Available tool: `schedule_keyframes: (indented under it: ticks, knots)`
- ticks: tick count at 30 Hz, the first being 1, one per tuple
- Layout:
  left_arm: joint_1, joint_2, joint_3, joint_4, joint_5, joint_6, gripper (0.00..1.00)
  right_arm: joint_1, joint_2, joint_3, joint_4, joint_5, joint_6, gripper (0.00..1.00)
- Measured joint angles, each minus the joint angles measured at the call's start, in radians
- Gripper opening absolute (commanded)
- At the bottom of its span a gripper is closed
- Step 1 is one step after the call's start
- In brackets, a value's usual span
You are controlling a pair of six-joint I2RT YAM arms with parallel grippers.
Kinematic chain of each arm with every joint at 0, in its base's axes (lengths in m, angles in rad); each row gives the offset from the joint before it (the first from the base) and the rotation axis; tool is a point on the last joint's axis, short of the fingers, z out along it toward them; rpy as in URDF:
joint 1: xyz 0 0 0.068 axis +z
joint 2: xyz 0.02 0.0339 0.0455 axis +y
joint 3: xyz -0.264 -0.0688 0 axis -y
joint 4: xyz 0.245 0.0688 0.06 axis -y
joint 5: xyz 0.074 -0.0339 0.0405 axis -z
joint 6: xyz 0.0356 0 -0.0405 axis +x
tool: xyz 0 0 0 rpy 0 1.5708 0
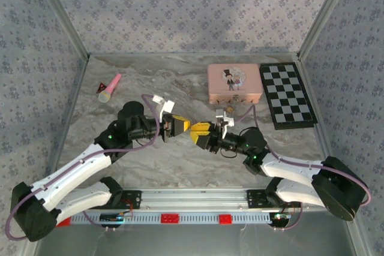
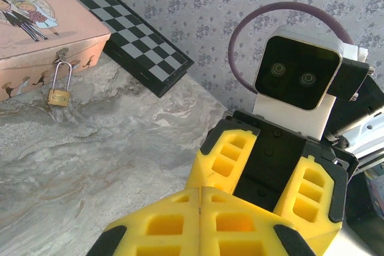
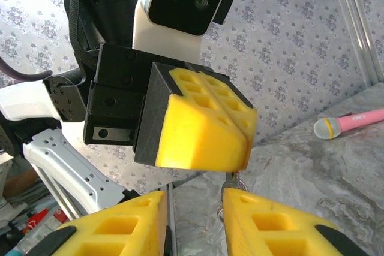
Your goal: Unlock the padlock with the key
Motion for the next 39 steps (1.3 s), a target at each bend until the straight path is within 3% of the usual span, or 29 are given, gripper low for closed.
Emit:
schedule_keyframes:
  ticks: [18,23,32,39]
  knots:
    - [0.009,0.027,0.000,0.014,0.019,-0.010,0.00,-0.011,0.000,0.001,-0.014,-0.002,0.007,0.36]
    - [0.013,0.033,0.000,0.016,0.014,-0.009,0.00,-0.013,0.005,0.010,-0.026,-0.007,0.016,0.47]
    - [0.009,0.034,0.000,0.012,0.011,-0.009,0.00,-0.043,-0.033,0.010,-0.061,0.047,0.018,0.53]
    - [0.000,0.033,0.000,0.011,0.027,-0.009,0.00,-0.056,-0.026,0.011,-0.095,0.068,0.033,0.47]
